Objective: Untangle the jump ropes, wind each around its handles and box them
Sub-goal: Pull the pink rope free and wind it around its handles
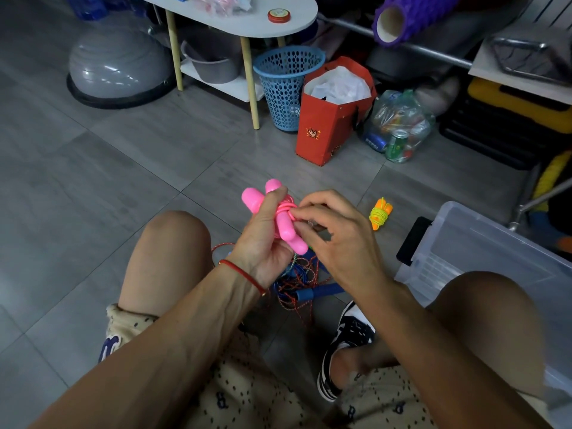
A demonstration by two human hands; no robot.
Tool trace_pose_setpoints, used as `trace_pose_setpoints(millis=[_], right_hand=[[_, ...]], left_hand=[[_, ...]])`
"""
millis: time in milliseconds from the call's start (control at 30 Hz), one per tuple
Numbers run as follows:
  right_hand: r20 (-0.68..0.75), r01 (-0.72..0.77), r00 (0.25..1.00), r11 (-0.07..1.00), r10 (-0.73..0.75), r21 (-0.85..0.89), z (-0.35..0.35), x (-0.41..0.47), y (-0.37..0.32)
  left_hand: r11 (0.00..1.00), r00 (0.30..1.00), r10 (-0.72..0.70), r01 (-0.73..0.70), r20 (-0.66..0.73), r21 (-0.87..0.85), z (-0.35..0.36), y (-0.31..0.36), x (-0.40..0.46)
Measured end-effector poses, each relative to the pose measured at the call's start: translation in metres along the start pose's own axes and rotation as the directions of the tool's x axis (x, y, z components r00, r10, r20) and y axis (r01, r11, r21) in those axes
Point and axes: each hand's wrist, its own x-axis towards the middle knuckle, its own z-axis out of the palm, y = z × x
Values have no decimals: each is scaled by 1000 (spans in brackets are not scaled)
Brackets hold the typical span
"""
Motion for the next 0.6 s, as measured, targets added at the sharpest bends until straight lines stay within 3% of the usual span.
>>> trace_pose_setpoints(millis=[133,267,433,500,600], right_hand=[[-54,-37,998,999,37,13,3,0,-2],[-79,-179,977,967,196,180,-2,4,-6],[198,-419,908,800,370,429,-16,6,0],[257,-457,889,782,380,424,-27,6,6],[318,-455,882,804,348,383,-26,-1,7]], left_hand=[[992,998,60,-57,-23,116,-2,-3,-1],[984,999,48,-50,14,170,-2,-3,-1],[984,996,89,-86,-9,153,-1,14,2],[983,992,107,-96,-69,156,-5,26,8],[948,962,248,-217,-113,231,-7,35,17]])
